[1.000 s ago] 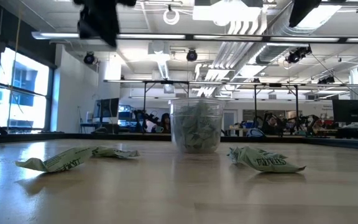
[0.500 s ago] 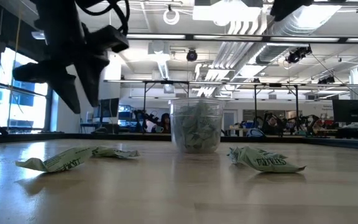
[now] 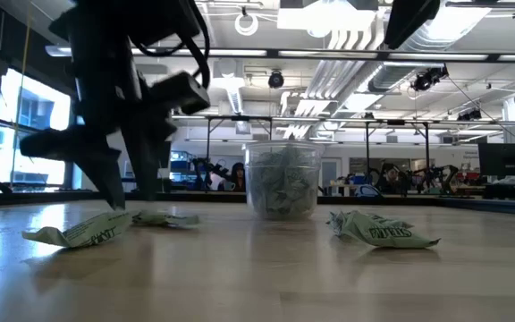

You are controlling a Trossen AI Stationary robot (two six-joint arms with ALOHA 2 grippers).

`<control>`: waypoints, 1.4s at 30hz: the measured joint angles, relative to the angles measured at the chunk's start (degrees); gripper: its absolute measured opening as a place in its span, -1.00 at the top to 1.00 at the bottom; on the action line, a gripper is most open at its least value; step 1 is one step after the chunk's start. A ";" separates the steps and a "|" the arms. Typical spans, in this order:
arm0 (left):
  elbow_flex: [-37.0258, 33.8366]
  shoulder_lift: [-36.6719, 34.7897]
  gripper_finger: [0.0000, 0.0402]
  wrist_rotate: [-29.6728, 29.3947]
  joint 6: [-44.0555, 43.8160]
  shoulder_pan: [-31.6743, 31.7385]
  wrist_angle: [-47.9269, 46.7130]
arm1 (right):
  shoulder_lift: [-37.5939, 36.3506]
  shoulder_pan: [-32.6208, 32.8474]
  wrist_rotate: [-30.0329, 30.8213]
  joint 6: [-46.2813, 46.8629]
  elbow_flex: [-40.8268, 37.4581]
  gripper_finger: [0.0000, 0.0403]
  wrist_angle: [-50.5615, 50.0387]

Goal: Pick and place Stevia / Truvia into bins
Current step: Put the white stevia packet into the transparent container

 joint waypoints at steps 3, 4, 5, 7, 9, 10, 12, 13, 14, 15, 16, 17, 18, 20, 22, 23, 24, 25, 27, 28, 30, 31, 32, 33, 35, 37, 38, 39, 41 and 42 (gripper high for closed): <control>-0.23 1.44 0.08 -0.03 0.35 0.08 -0.90 | 0.58 0.00 0.03 -0.30 0.00 0.04 -0.74; 0.00 2.05 0.08 -0.01 0.52 0.09 -0.42 | 0.61 0.00 0.07 -0.77 0.00 0.04 -0.76; 0.18 2.42 0.08 -0.02 0.57 0.09 -0.50 | 0.64 0.00 0.04 -1.08 0.00 0.04 -0.76; 0.22 3.47 0.09 -0.40 1.00 0.09 -0.85 | 0.63 0.00 0.62 -1.24 0.00 0.04 -0.89; 0.46 4.50 0.15 -0.79 1.31 0.07 -1.72 | 0.56 0.00 1.55 -1.53 0.00 0.04 -0.91; 0.32 4.50 0.19 -1.23 2.08 0.02 -1.85 | 0.56 0.00 2.01 -1.55 0.00 0.04 -0.99; 0.36 5.15 0.32 -1.98 3.21 0.06 -2.17 | 0.53 0.00 2.99 -1.71 0.00 0.04 -1.21; 0.35 5.18 0.40 -2.67 3.64 0.11 -2.60 | 0.51 0.00 3.21 -2.09 0.00 0.04 -1.31; 0.34 5.21 0.49 -3.15 4.47 0.29 -2.99 | 0.51 0.00 3.28 -2.42 0.00 0.04 -1.31; 0.33 5.23 0.59 -3.24 5.52 0.40 -3.50 | 0.51 0.00 3.29 -2.58 0.00 0.04 -1.28; 0.33 5.24 0.70 -3.66 6.73 0.77 -3.93 | 0.51 0.00 3.32 -2.59 0.00 0.04 -1.30; 0.31 5.24 0.80 -4.42 8.01 1.14 -4.03 | 0.51 0.00 3.40 -2.61 0.00 0.04 -1.29; 0.31 5.24 0.88 -5.62 9.22 1.73 -3.99 | 0.50 0.00 3.49 -2.77 0.00 0.04 -1.29; 0.37 5.16 0.89 -8.03 11.21 3.27 -4.01 | 0.22 0.27 4.11 -3.38 0.00 0.04 -1.37; 1.29 5.09 0.85 -10.03 14.76 5.22 -4.67 | -0.51 1.21 4.72 -3.42 0.00 0.05 -1.81; 2.26 5.12 0.82 -10.47 17.04 6.41 -4.99 | -0.92 2.01 5.27 -2.97 0.00 0.05 -1.94; 3.40 5.03 0.80 -10.79 19.80 7.60 -5.44 | -1.56 2.88 6.07 -2.53 0.00 0.05 -2.13; 4.71 5.07 0.80 -11.32 22.68 8.66 -5.61 | -2.11 3.73 6.77 -1.98 0.00 0.05 -2.35; 8.67 4.89 0.86 -11.68 28.09 10.36 -6.00 | -3.19 5.21 8.54 -0.49 0.00 0.05 -2.85; 11.32 4.75 0.89 -11.77 30.57 10.91 -5.68 | -3.65 5.82 9.33 0.41 0.00 0.05 -3.11; 16.65 4.54 0.89 -11.88 35.23 11.58 -8.91 | -4.49 6.55 10.28 2.12 0.00 0.05 -3.80; 19.40 4.58 0.89 -12.58 37.18 11.56 -12.14 | -4.93 6.71 10.57 3.14 0.00 0.06 -4.12; 22.30 4.90 0.89 -13.75 38.95 11.54 -14.46 | -5.16 6.88 10.56 4.15 0.00 0.06 -4.44; 25.15 5.25 0.89 -15.27 40.88 11.52 -15.57 | -5.39 6.91 10.48 5.05 0.00 0.07 -4.77; 30.45 5.48 0.88 -18.48 44.05 11.39 -18.64 | -5.57 7.21 10.06 6.72 0.00 0.08 -5.65; 34.45 5.46 0.89 -20.89 47.84 11.42 -18.80 | -5.63 7.50 9.54 7.73 0.00 0.10 -6.04; 35.69 5.46 0.89 -21.73 49.56 11.52 -17.90 | -5.65 7.66 9.44 7.91 0.00 0.10 -6.14; 36.46 5.44 0.89 -22.29 51.36 11.97 -17.00 | -5.65 7.87 9.42 7.93 0.00 0.11 -6.20; 36.64 5.44 0.89 -21.87 53.13 13.03 -15.25 | -5.65 8.04 9.54 7.93 0.00 0.13 -6.18; 36.38 5.55 0.89 -20.93 53.14 13.74 -14.73 | -5.65 8.03 9.65 7.93 0.00 0.13 -6.18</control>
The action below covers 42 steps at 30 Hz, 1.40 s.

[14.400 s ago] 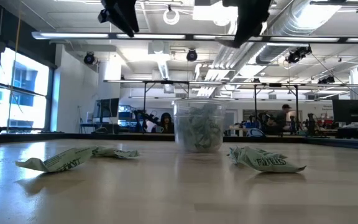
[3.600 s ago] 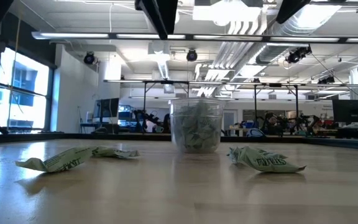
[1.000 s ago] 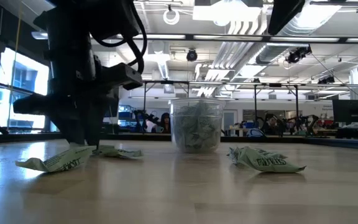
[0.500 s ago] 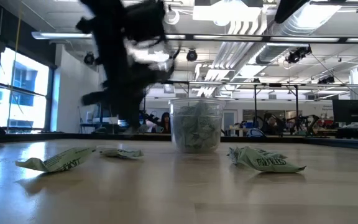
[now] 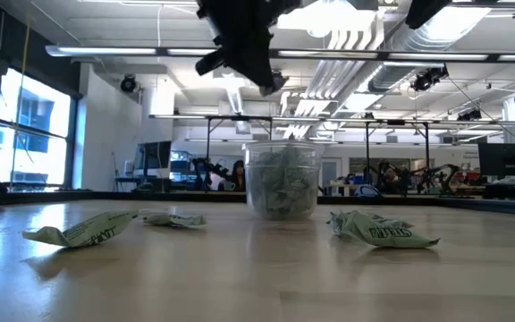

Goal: Pick and place Stevia / Truvia into bins
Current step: Put the white stevia packet into the transparent container

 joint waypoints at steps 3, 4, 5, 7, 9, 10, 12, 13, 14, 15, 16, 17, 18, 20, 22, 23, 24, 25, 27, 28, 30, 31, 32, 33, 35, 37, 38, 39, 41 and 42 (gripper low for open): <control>-0.15 1.41 0.89 3.43 -0.08 1.38 0.13 | 0.00 -0.03 0.12 -0.18 0.00 0.16 -0.02; -0.18 2.08 0.89 4.51 -0.04 1.51 0.42 | 0.00 -0.03 0.12 -0.22 0.00 0.17 -0.04; -0.17 2.89 0.89 5.96 -0.03 1.36 1.78 | 0.00 -0.03 0.14 -0.22 0.00 0.17 -0.02; -0.17 4.46 0.89 8.29 -0.02 0.50 3.56 | 0.00 -0.03 0.16 -0.26 0.00 0.19 -0.02; -0.16 6.27 0.89 9.45 -0.03 -0.59 4.86 | 0.00 -0.03 0.18 -0.26 0.00 0.21 -0.08; -0.06 7.36 0.89 9.49 -0.01 -1.21 5.47 | 0.00 -0.03 0.17 -0.28 0.00 0.21 -0.15; -0.17 9.15 0.88 9.52 -0.03 -2.13 4.03 | 0.00 -0.03 -0.15 -0.22 0.00 0.23 -0.21; -0.20 10.08 0.88 9.54 -0.05 -2.48 3.18 | 0.00 -0.03 -0.36 -0.22 0.00 0.24 -0.22; -0.15 10.92 0.88 9.55 -0.12 -2.66 2.79 | 0.00 -0.03 -0.52 -0.22 0.00 0.24 -0.22; -0.11 11.69 0.88 9.56 -0.33 -2.67 1.47 | 0.00 -0.03 -0.63 -0.22 0.00 0.25 -0.24; -0.13 12.42 0.88 9.48 -0.61 -2.75 -0.28 | 0.00 -0.03 -0.63 -0.22 0.00 0.25 -0.24; -0.13 13.15 0.88 9.42 -0.80 -2.75 -1.14 | 0.00 -0.03 -0.64 -0.22 0.00 0.25 -0.24; -0.13 13.64 0.87 9.43 -1.10 -2.68 -1.88 | 0.00 -0.03 -0.63 -0.24 0.00 0.25 -0.24; -0.13 14.24 0.84 9.43 -1.05 -2.56 -2.43 | 0.00 -0.03 -0.65 -0.26 0.00 0.25 -0.26; -0.13 14.32 0.77 9.88 -0.50 -2.41 -1.53 | 0.00 -0.03 -0.65 -0.29 0.00 0.25 -0.24; -0.13 14.32 0.72 10.36 -0.27 -2.40 -0.71 | 0.00 -0.03 -0.63 -0.29 0.00 0.25 -0.28; -0.13 14.32 0.67 10.60 -0.19 -2.40 0.35 | 0.00 -0.03 -0.65 -0.32 0.00 0.25 -0.27; -0.13 14.32 0.62 10.60 -0.08 -2.40 1.41 | 0.00 -0.03 -0.65 -0.40 0.00 0.25 -0.28; 0.15 14.23 0.52 10.63 -0.05 -2.40 2.34 | 0.00 -0.03 -0.65 -0.42 0.00 0.25 -0.31; 0.73 14.21 0.47 10.68 -0.05 -2.40 2.37 | 0.00 -0.03 -0.65 -0.42 0.00 0.25 -0.29; 2.51 14.19 0.38 10.74 -0.05 -2.40 1.93 | 0.00 -0.03 -0.67 -0.42 0.00 0.25 -0.35; 3.46 14.11 0.34 10.79 -0.05 -2.40 1.35 | 0.00 -0.03 -0.65 -0.42 0.00 0.25 -0.35; 4.55 14.09 0.30 10.93 -0.04 -2.40 0.67 | 0.00 -0.03 -0.67 -0.42 0.00 0.25 -0.37; 5.95 14.07 0.26 11.16 -0.03 -2.40 -0.38 | 0.00 -0.03 -0.67 -0.42 0.00 0.25 -0.43; 9.45 14.07 0.18 12.38 0.46 -2.40 -4.17 | 0.00 -0.03 -0.67 -0.42 0.00 0.25 -0.61; 13.64 14.06 0.12 12.80 2.11 -2.40 -8.49 | 0.00 -0.03 -0.67 -0.44 0.00 0.25 -0.73; 15.71 13.99 0.10 12.96 3.10 -2.40 -11.41 | 0.00 -0.03 -0.67 -0.49 0.00 0.24 -0.86; 17.65 13.95 0.07 12.94 4.11 -2.40 -14.30 | 0.00 -0.03 -0.67 -0.78 0.00 0.24 -0.94; 21.32 13.92 0.04 12.91 6.64 -2.40 -20.02 | 0.00 -0.03 -0.61 -1.47 0.00 0.24 -0.96; 22.77 13.90 0.03 13.26 8.28 -2.40 -22.58 | 0.00 -0.03 -0.52 -1.72 0.00 0.24 -0.98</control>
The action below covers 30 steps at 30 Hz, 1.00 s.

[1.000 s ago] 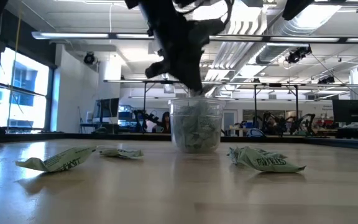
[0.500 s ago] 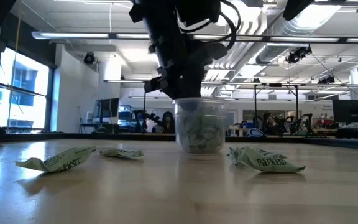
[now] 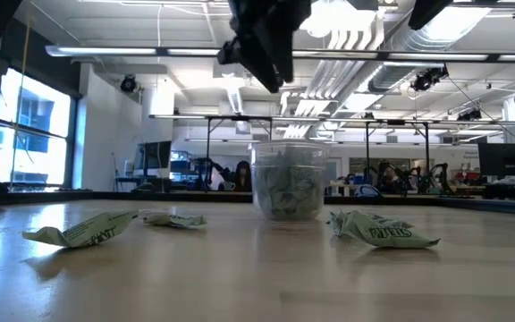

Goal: Pick and place Stevia / Truvia into bins
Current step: Put the white stevia packet into the transparent container

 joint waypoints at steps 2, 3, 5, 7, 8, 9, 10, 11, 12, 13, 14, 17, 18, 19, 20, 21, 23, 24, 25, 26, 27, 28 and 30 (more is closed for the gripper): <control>2.29 -0.02 0.01 1.49 3.57 -0.06 -5.79 | 0.00 0.00 0.08 -0.79 0.00 0.25 0.00; 2.97 -0.02 0.01 2.60 5.62 -0.24 -8.65 | 0.00 0.00 0.10 -1.19 0.00 0.25 -0.01; 3.32 -0.02 0.01 5.02 10.50 -0.84 -13.65 | 0.00 0.00 0.11 -1.80 0.00 0.25 -0.02; 3.04 -0.02 0.03 6.03 15.23 -2.20 -18.52 | 0.00 0.00 0.16 -2.26 0.00 0.24 -0.05; 2.30 -0.05 0.04 6.25 17.49 -3.10 -19.81 | 0.00 0.00 0.36 -2.32 0.00 0.23 -0.09; 1.15 -0.13 0.06 6.37 19.45 -4.03 -20.31 | 0.00 0.00 0.57 -2.32 0.00 0.23 -0.13; -0.25 -0.13 0.07 6.74 21.33 -5.01 -20.25 | 0.00 0.00 0.62 -2.30 0.00 0.22 -0.13; -1.77 -0.08 0.09 7.43 23.00 -5.97 -19.75 | 0.00 0.00 0.61 -2.30 0.00 0.22 -0.13; -3.19 0.00 0.11 8.22 24.40 -6.95 -19.10 | 0.00 0.00 0.61 -2.32 0.00 0.22 -0.15; -4.86 0.00 0.12 8.76 25.42 -7.95 -18.13 | 0.00 0.00 0.61 -2.33 0.00 0.22 -0.15; -6.64 -0.03 0.14 9.02 26.23 -8.90 -16.61 | 0.00 0.00 0.63 -2.36 0.00 0.22 -0.18; -12.54 0.00 0.15 8.08 27.63 -11.63 -11.31 | 0.00 0.00 0.67 -3.22 0.00 0.23 -0.41; -14.26 0.02 0.15 7.67 27.58 -12.32 -9.37 | 0.00 0.00 0.71 -3.35 0.00 0.23 -0.46; -15.81 0.02 0.14 7.61 26.95 -12.80 -7.06 | 0.00 0.00 0.92 -3.44 0.00 0.24 -0.46; -17.39 0.02 0.14 7.50 26.26 -13.13 -4.53 | 0.00 0.00 1.25 -3.44 0.00 0.24 -0.46; -18.80 0.00 0.13 7.41 25.83 -13.25 -2.48 | 0.00 0.00 1.55 -3.45 0.00 0.25 -0.46; -21.24 0.02 0.11 6.48 25.94 -13.16 1.05 | 0.00 0.00 1.61 -3.52 0.00 0.24 -0.46; -22.34 0.02 0.09 5.89 26.31 -13.13 3.56 | 0.00 0.00 1.59 -3.68 0.00 0.24 -0.48; -23.48 0.01 0.08 4.76 26.78 -13.11 6.07 | 0.00 0.00 1.59 -3.67 0.00 0.24 -0.49; -24.59 0.02 0.07 3.60 27.36 -13.11 7.84 | 0.00 0.00 1.57 -3.68 0.00 0.23 -0.52; -25.57 0.02 0.07 3.13 28.00 -13.11 9.24 | 0.00 0.00 1.42 -3.68 0.00 0.23 -0.56; -26.43 0.02 0.06 3.13 28.58 -13.11 10.67 | 0.00 0.00 1.18 -3.66 0.00 0.23 -0.62; -28.00 0.02 0.04 4.19 29.19 -13.14 13.67 | 0.00 -0.01 0.56 -3.41 0.00 0.22 -0.90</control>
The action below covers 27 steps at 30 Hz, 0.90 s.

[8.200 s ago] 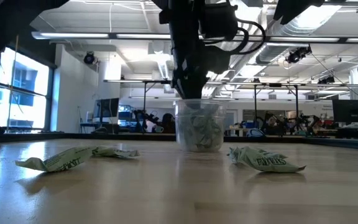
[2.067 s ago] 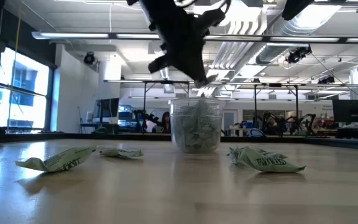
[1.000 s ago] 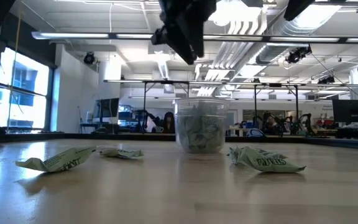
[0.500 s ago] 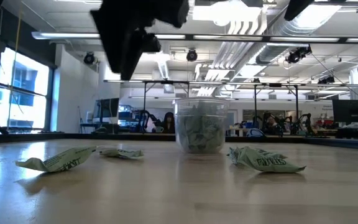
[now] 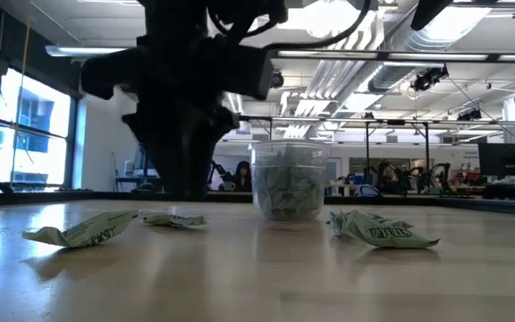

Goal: Pick and place Stevia / Truvia into bins
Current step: Put the white stevia packet into the transparent container

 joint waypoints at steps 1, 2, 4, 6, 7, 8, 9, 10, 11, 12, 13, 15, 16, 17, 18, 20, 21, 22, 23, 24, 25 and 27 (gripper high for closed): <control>-0.65 0.00 0.03 0.95 -0.01 0.00 0.27 | 0.00 0.01 -0.39 0.06 0.00 0.22 -0.23; -1.32 0.00 0.03 1.41 -0.02 -0.02 0.23 | 0.00 0.01 -0.73 0.10 0.00 0.22 -0.30; -2.51 0.00 0.03 1.53 -0.01 -0.04 1.82 | 0.00 0.01 -0.98 0.25 0.00 0.22 -0.30; -4.05 0.00 0.03 1.63 -0.02 0.09 3.28 | 0.00 0.01 -0.88 0.62 0.00 0.23 -0.30; -4.82 0.00 0.03 1.64 -0.02 0.38 3.55 | 0.00 0.01 -0.85 0.63 0.00 0.24 -0.30; -5.50 0.00 0.04 1.92 -0.04 0.48 3.99 | 0.00 0.01 -0.85 0.63 0.00 0.25 -0.30; -6.00 -0.07 0.06 2.13 -0.10 0.52 4.79 | 0.00 0.01 -0.82 0.63 0.00 0.25 -0.30; -6.63 -0.19 0.10 2.20 -0.17 0.52 5.44 | 0.00 0.00 -0.77 0.63 0.00 0.25 -0.30; -7.39 -0.36 0.15 2.20 -0.17 0.55 6.08 | 0.00 0.00 -0.73 0.63 0.00 0.25 -0.30; -8.07 -0.44 0.21 2.08 -0.20 0.55 6.44 | 0.00 -0.01 -0.64 0.63 0.00 0.24 -0.30; -8.55 -0.47 0.28 1.85 -0.22 0.55 6.68 | 0.00 -0.01 -0.48 0.64 0.00 0.24 -0.30; -9.31 -0.46 0.45 0.79 -0.56 0.55 6.61 | 0.00 -0.01 -0.18 0.80 0.00 0.24 -0.30; -9.40 -0.46 0.55 0.20 -1.01 0.52 6.20 | 0.00 -0.01 -0.13 0.80 0.00 0.24 -0.30; -9.42 -0.42 0.65 -0.42 -1.50 0.58 5.83 | 0.00 -0.01 -0.11 0.82 0.00 0.24 -0.30; -9.42 -0.42 0.76 -0.66 -1.96 0.66 5.45 | 0.00 -0.01 -0.08 0.82 0.00 0.25 -0.30; -8.82 -0.35 0.90 -1.34 -4.69 0.81 2.13 | 0.00 -0.01 0.07 0.82 0.00 0.26 -0.30; -8.12 -0.27 0.90 -2.27 -6.54 1.12 -1.22 | 0.00 -0.01 0.13 0.82 0.00 0.26 -0.32; -7.33 -0.17 0.89 -3.02 -8.49 1.27 -5.02 | 0.00 -0.01 0.14 0.82 0.00 0.26 -0.35; -6.54 0.05 0.86 -4.03 -10.35 1.47 -9.07 | 0.00 -0.01 0.16 0.82 0.00 0.26 -0.48; -6.04 0.27 0.82 -5.47 -11.75 1.69 -13.47 | 0.00 -0.01 0.16 0.82 0.00 0.25 -0.56; -5.55 0.27 0.79 -7.05 -12.86 1.88 -17.29 | 0.00 -0.01 0.17 0.83 0.00 0.25 -0.56; -3.78 -1.55 0.77 -10.08 -14.03 2.54 -19.66 | 0.00 -0.01 0.35 0.86 0.00 0.25 -0.57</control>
